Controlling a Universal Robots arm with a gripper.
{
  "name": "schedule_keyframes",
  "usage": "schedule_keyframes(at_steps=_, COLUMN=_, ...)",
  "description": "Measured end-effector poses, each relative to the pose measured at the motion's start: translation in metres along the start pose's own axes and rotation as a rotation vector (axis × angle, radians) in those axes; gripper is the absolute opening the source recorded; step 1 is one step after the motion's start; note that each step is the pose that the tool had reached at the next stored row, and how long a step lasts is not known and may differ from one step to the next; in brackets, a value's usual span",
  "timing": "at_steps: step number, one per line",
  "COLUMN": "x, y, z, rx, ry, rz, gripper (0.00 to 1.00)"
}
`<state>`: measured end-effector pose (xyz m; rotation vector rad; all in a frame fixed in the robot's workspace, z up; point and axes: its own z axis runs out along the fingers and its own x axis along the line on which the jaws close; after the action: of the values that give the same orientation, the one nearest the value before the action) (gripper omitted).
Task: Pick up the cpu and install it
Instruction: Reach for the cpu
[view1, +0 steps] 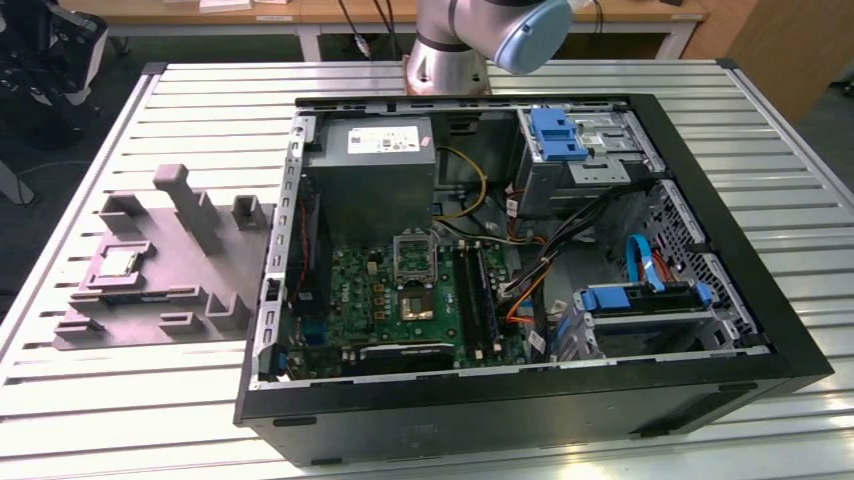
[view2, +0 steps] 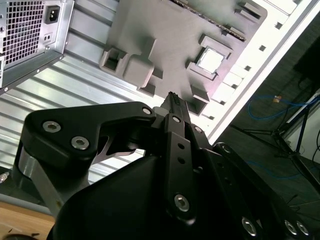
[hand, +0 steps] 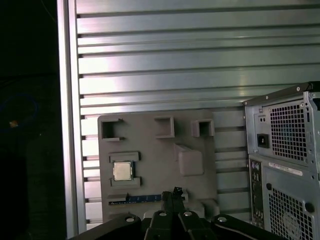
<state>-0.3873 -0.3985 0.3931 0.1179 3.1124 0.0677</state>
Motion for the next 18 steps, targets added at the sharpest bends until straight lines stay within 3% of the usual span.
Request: schedule_keyframes(at_steps=18, x=0.0085, y=-0.0006, z=-0.0003, rx=0.0001, ry=0.0000, rz=0.000, gripper=0.11)
